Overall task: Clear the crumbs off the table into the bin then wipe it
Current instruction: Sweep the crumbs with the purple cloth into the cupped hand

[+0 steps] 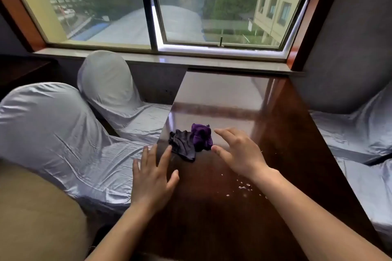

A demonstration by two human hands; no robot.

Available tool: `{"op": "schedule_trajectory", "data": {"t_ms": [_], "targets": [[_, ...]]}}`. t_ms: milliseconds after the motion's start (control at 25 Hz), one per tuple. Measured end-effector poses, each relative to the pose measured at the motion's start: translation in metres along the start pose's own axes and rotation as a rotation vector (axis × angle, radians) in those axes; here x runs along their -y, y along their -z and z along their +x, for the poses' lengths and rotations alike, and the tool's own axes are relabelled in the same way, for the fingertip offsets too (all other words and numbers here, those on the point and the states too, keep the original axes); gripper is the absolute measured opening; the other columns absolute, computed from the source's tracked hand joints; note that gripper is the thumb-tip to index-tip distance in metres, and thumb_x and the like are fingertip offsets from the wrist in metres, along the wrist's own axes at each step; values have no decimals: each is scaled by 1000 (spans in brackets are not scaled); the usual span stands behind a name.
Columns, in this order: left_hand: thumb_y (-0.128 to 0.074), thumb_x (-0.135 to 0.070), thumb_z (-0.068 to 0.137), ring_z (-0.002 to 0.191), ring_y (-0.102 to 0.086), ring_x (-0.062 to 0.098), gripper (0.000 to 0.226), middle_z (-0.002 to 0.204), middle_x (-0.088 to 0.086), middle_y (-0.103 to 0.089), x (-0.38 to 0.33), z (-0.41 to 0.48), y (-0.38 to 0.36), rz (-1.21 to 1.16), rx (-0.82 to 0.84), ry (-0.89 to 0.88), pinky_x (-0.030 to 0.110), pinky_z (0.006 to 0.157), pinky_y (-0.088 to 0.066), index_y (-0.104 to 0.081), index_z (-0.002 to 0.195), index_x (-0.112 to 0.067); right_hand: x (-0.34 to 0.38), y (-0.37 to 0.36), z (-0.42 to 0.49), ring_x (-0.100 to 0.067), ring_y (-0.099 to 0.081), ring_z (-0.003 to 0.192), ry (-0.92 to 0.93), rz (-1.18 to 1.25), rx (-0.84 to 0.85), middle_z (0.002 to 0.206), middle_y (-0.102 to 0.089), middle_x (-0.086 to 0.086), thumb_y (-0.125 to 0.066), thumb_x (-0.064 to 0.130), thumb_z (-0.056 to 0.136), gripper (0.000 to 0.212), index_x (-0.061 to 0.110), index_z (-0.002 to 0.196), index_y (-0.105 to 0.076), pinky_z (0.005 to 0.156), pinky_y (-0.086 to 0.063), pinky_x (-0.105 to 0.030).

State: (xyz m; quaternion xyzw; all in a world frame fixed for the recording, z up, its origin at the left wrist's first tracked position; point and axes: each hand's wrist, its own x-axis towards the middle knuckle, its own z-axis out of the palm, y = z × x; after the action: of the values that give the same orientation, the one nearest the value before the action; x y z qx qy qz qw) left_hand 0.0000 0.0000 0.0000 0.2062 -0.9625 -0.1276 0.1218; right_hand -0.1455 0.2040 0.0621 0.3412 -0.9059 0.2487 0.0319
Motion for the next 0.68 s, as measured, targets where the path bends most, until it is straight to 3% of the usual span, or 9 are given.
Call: {"op": "schedule_trajectory", "data": {"t_ms": [200, 480, 680], "targets": [[-42, -54, 82, 148, -16, 36, 72, 157, 16, -30, 1, -7, -70, 46, 124, -73, 56, 117, -19, -32, 149, -30, -18, -59, 9, -21, -51, 127, -146, -16, 157, 136, -58, 4, -58, 49, 93, 53, 29, 142, -49, 101, -45, -38], [-27, -57, 86, 150, 6, 32, 71, 164, 12, -9, -14, 2, -158, 76, 310, -17, 49, 120, -2, -12, 152, -37, -66, -119, 37, -24, -54, 126, -208, 35, 279, 135, -60, 0, -61, 46, 92, 52, 27, 140, -52, 102, -47, -38], [-27, -56, 91, 150, 0, 33, 64, 163, 14, -14, -14, 4, -198, 141, 321, 33, 51, 120, -1, -19, 152, -37, -101, -157, 91, -28, -53, 128, -197, 103, 219, 138, -59, -5, -65, 37, 91, 53, 21, 140, -53, 107, -43, -38]]}}
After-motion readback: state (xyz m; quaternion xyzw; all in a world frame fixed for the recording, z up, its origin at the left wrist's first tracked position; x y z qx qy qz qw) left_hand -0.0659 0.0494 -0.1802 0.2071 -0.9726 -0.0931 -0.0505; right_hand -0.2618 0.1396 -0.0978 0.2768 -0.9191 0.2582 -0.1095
